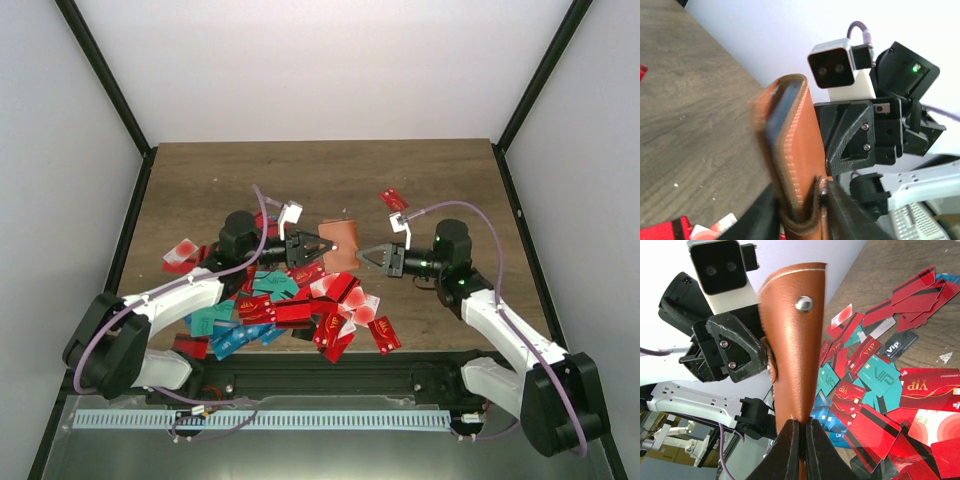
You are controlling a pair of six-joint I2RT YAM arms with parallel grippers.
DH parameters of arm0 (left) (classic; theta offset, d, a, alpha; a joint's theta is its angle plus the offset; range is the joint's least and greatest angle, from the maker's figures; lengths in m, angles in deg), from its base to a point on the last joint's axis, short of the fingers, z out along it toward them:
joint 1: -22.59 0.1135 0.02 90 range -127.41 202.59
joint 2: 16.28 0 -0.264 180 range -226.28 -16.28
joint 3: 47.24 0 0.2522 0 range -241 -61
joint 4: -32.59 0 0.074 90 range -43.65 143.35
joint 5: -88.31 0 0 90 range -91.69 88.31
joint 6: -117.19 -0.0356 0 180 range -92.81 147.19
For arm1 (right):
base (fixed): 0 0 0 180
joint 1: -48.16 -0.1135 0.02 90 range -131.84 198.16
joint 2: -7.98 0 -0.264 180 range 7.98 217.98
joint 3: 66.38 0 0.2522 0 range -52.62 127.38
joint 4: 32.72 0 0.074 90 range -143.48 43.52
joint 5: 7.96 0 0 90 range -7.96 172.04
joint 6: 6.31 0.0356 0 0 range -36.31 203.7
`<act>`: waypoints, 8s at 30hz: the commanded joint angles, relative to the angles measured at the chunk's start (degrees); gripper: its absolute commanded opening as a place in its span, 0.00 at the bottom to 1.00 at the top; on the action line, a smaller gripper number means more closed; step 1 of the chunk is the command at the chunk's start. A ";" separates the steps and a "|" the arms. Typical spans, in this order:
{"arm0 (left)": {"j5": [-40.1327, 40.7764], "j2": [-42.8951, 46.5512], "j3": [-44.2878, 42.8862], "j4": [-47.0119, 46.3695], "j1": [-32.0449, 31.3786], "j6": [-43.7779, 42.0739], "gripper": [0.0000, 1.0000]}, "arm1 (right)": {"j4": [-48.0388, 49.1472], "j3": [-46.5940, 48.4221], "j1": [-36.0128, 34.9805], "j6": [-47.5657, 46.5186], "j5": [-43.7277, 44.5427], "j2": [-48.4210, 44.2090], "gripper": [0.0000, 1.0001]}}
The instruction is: Put the credit cards into the card holder
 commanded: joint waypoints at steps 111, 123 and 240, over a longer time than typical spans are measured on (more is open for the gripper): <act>84.28 -8.62 -28.19 57.13 -11.36 -23.16 0.71 | -24.14 11.38 -6.72 -2.88 9.92 -0.43 0.01; 37.98 16.18 -7.83 38.76 -3.60 -22.47 0.81 | -24.02 12.34 -6.68 -5.96 18.67 4.25 0.01; 22.76 -19.17 -24.32 26.86 -6.67 -25.49 0.04 | -6.85 8.07 5.00 -7.86 14.61 26.91 0.49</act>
